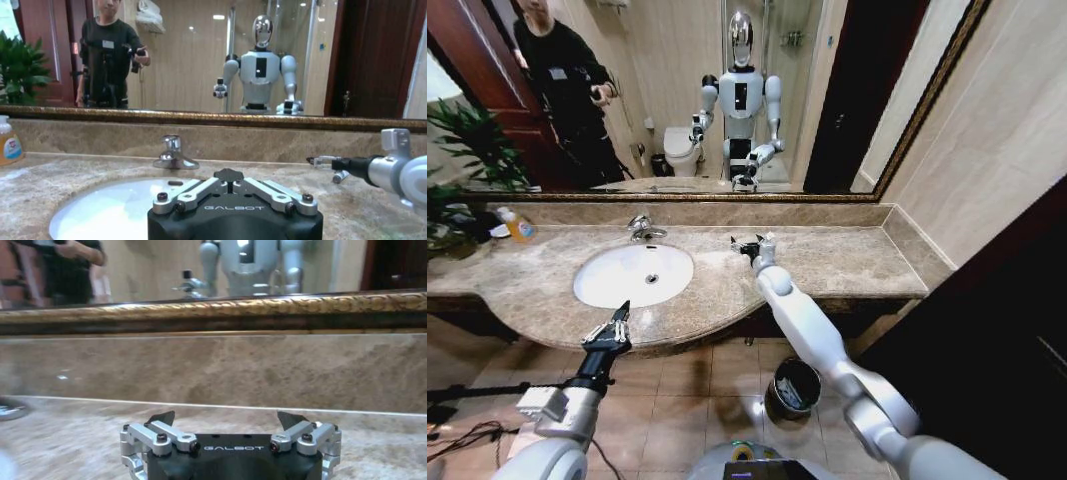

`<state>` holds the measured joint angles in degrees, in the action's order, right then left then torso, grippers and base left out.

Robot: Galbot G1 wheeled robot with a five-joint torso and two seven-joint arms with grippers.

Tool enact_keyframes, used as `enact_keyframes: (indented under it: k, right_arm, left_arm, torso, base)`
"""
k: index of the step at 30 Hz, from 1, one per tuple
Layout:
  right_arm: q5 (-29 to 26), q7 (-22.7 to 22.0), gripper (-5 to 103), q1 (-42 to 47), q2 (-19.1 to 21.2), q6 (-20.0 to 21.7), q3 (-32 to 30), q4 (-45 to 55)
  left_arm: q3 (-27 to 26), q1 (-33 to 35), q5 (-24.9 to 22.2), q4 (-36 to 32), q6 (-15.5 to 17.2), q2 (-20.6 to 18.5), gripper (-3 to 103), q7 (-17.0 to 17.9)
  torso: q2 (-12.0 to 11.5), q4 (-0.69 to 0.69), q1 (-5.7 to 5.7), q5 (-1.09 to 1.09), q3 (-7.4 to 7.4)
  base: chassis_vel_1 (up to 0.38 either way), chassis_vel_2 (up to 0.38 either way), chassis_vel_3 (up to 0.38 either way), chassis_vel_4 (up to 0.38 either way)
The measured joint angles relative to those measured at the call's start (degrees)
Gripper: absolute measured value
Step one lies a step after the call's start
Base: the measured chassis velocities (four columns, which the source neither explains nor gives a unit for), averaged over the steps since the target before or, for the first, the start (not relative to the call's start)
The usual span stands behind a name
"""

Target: Pick up the trash from the sink and place it in the trash bin.

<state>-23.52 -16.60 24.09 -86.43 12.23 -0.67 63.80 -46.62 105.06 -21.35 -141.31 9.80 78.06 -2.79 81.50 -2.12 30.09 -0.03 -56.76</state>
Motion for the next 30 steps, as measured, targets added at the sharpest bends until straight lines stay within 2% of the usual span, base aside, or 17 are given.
enact_keyframes:
  k: [3,13,15,17,19,30]
  right_arm:
    - [-1.9,-1.9,100,-0.9,-0.2,1.2,-1.3,-1.2]
    - [-5.6,-2.2,99,-0.3,1.1,2.2,-2.8,-2.5]
    - [-5.9,-1.8,93,0.1,1.1,2.3,-2.8,-2.5]
    - [-5.9,-1.6,93,0.2,1.1,2.3,-2.8,-2.5]
    - [-5.9,-1.3,79,0.4,1.0,2.3,-2.8,-2.5]
    - [-5.7,-0.7,78,0.5,0.9,2.1,-2.9,-3.5]
  left_arm:
    - [0.0,0.0,0.0,0.0,0.0,0.0,0,0.0]
    - [0.0,0.0,0.0,0.0,0.0,0.0,0,0.0]
    - [0.0,0.0,0.0,0.0,0.0,0.0,0,0.0]
    - [0.0,0.0,0.0,0.0,0.0,0.0,0,0.0]
    - [0.0,0.0,0.0,0.0,0.0,0.0,0,0.0]
    - [0.0,0.0,0.0,0.0,0.0,0.0,0,0.0]
  torso:
    - [0.0,0.01,0.0,0.01,0.0]
    - [0.0,0.01,-0.01,0.03,0.01]
    - [0.0,0.01,-0.01,0.03,0.01]
    - [0.0,0.01,-0.01,0.03,0.01]
    - [0.0,0.01,-0.01,0.03,0.01]
    - [0.0,0.01,-0.01,0.03,0.01]
  base:
    - [0.0,0.0,0.0,0.0]
    - [0.0,0.0,0.0,0.0]
    - [0.0,0.0,0.0,0.0]
    - [0.0,0.0,0.0,0.0]
    - [0.0,0.0,0.0,0.0]
    - [0.0,0.0,0.0,0.0]
